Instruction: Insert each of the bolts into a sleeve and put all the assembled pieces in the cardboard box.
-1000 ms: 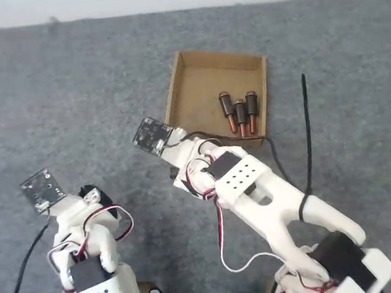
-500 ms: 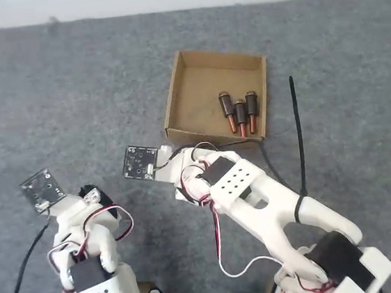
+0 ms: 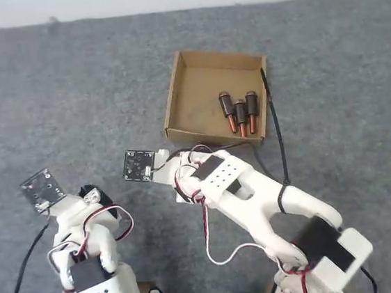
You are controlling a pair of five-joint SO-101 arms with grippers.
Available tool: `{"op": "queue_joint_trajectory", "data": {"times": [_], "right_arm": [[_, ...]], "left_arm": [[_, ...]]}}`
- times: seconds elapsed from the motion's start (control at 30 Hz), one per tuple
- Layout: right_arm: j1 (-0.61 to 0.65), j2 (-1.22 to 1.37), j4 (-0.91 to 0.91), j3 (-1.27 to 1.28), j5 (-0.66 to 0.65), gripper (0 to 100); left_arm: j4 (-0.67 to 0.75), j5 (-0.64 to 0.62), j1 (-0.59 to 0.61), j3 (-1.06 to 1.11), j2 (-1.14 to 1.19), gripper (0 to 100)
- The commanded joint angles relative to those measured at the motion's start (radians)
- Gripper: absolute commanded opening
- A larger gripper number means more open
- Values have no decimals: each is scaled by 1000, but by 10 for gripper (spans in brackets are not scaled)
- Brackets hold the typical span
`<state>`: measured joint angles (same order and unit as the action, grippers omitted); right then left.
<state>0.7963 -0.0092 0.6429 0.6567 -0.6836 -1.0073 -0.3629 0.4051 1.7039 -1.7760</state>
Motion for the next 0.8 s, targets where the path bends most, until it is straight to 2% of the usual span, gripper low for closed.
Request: {"op": "queue_joint_trajectory", "data": {"times": [0.0,0.27,0.43,0.6,0.77], "right_arm": [[1,-1,-21,-72,-5,81],[4,7,-22,-80,-9,84],[5,8,-22,-87,-11,87],[5,42,-19,-109,-11,151],[5,114,-13,-175,-11,110]], "left_arm": [[8,12,6,-18,-21,12],[8,14,6,-18,-21,12],[8,57,6,-18,-21,12],[8,58,6,-18,-21,12],[8,58,6,-18,-21,12]]}}
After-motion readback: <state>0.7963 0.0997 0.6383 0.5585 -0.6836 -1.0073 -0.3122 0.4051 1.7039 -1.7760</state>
